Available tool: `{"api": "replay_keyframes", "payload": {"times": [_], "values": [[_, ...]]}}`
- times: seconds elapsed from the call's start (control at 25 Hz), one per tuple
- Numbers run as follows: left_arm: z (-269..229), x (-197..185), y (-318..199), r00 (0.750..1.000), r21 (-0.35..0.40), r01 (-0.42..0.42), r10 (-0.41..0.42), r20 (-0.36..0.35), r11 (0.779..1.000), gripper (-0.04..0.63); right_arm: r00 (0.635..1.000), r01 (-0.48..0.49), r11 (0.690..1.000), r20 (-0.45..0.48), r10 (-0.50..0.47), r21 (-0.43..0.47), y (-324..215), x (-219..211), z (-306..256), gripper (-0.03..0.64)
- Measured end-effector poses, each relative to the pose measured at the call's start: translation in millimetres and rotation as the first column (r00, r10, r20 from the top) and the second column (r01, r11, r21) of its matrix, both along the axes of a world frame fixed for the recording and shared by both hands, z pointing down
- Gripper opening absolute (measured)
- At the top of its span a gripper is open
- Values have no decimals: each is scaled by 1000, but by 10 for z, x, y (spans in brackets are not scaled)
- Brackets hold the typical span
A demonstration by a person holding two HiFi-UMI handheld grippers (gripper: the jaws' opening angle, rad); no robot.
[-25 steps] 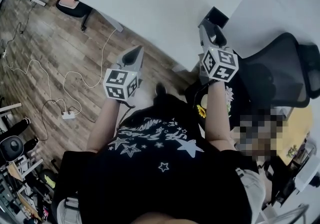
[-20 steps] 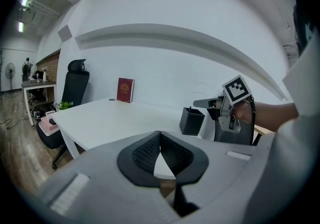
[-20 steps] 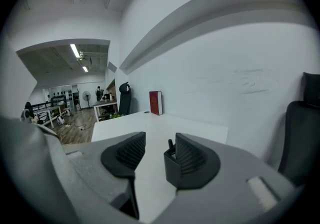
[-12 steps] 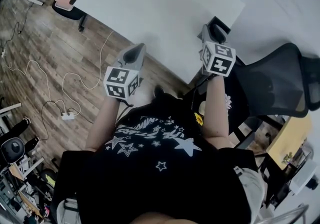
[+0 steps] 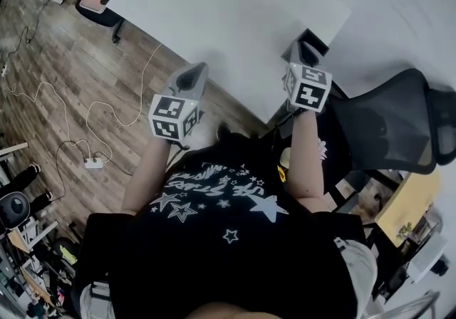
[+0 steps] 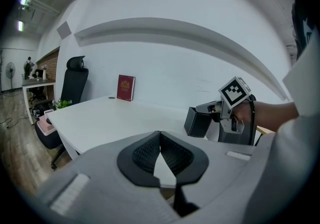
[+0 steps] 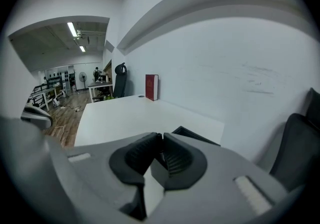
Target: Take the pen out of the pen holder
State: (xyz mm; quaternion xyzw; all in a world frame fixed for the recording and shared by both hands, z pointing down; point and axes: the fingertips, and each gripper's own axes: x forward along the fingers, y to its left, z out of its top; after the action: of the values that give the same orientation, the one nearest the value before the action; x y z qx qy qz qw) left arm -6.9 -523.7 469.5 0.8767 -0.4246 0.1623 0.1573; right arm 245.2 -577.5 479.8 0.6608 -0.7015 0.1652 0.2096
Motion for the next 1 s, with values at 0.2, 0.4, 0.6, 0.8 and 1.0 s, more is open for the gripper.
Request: {"api": "replay_keyframes", "payload": {"times": [0.2, 0.4, 0.6, 0.8, 1.0], "values": [[-21, -6, 90, 1000, 10, 9, -9, 15, 1000, 11, 1000, 9, 1000, -7, -9, 30, 69, 18, -100, 43], [-75, -54, 324, 1000, 24, 19, -19, 16, 1000, 11, 1000, -1, 994, -17, 3, 108, 226, 3, -374, 43], [-195, -178, 541, 999, 55, 41, -42, 9, 998, 11, 1000, -11, 985, -10, 13, 174, 369, 12, -675, 43], [-329, -393, 745, 998, 89, 70, -70, -3, 994, 11, 1000, -17, 967, -4, 19, 253, 485, -10, -1056, 43], [-411, -535, 1086, 996, 103, 87, -85, -18, 991, 11, 1000, -16, 946, -13, 21, 325, 764, -123, -1402, 43]]}}
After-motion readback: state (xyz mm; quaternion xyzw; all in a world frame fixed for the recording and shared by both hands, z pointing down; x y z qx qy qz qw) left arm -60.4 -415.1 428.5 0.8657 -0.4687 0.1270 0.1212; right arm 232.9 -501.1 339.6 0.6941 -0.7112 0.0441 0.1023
